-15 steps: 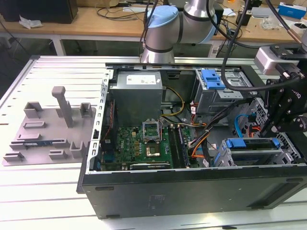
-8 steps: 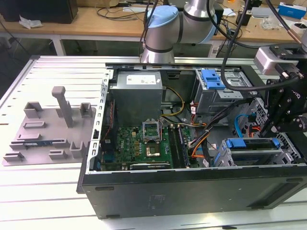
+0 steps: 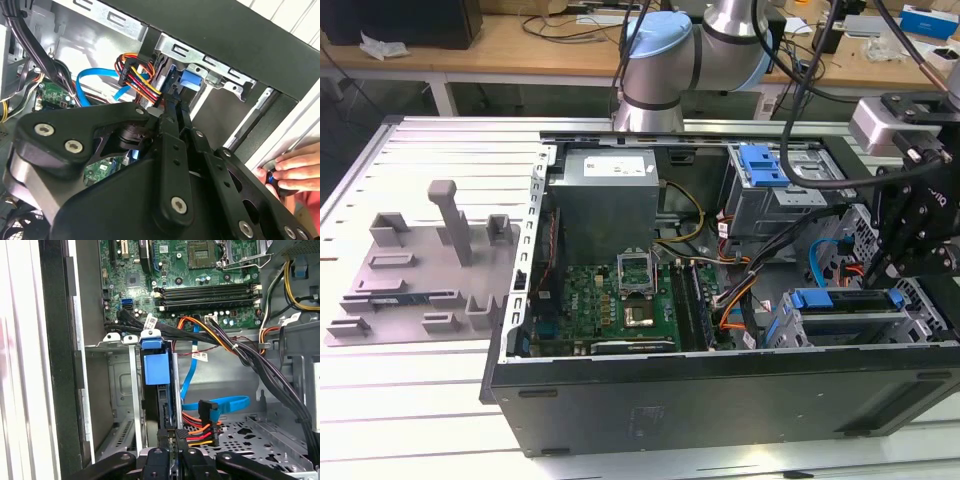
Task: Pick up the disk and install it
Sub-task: 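Insert the first disk wire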
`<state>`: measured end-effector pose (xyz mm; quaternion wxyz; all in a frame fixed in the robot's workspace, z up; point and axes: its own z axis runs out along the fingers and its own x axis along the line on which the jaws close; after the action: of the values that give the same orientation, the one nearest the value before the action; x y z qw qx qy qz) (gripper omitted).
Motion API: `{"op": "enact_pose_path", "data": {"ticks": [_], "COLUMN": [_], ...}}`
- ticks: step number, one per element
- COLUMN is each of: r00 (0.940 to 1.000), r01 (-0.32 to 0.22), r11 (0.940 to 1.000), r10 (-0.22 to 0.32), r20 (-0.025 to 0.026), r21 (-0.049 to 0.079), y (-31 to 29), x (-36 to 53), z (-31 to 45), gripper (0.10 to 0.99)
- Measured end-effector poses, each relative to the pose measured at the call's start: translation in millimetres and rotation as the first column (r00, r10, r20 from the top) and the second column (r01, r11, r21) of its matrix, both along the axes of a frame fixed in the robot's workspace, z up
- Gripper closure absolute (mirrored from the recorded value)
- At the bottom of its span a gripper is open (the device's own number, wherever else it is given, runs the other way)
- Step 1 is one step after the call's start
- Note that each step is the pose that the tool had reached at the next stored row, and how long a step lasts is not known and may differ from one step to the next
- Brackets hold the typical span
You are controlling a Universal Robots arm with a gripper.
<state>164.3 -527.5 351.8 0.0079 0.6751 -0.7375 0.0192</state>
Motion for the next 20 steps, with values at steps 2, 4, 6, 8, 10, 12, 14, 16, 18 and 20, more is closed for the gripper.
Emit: {"op": "enact_pose_path", "data": {"ticks": [2, 4, 6, 8, 10, 12, 14, 16, 18, 20], "r00": [1.0000, 0.9997, 0.9992, 0.9984, 0.9983, 0.9983, 0.9983, 0.9983, 0.9984, 0.9989], "r01": [0.009, 0.025, 0.039, 0.057, 0.059, 0.059, 0.058, 0.058, 0.056, 0.048], "r11": [1.0000, 0.9997, 0.9992, 0.9983, 0.9982, 0.9983, 0.9983, 0.9983, 0.9984, 0.9988], "r10": [-0.009, -0.025, -0.039, -0.057, -0.059, -0.059, -0.058, -0.058, -0.056, -0.048], "r20": [0.0001, 0.0000, 0.0000, 0.0001, 0.0001, 0.0000, 0.0000, 0.0001, 0.0003, 0.0004], "r21": [-0.004, -0.004, -0.004, -0.005, -0.005, -0.005, -0.005, -0.005, -0.005, -0.005], "y": [1.6, 3.1, 3.1, 3.3, 3.2, 3.2, 3.6, 4.0, 4.1, 4.1], "x": [0.0, 0.0, 0.0, 1.0, 1.1, 1.1, 1.1, 1.1, 1.1, 1.1], "z": [0.0, 0.0, 0.0, -0.1, -0.8, -1.3, -1.8, -2.0, -2.2, -2.4], "gripper": [0.922, 0.922, 0.922, 0.922, 0.922, 0.922, 0.922, 0.922, 0.922, 0.922]}}
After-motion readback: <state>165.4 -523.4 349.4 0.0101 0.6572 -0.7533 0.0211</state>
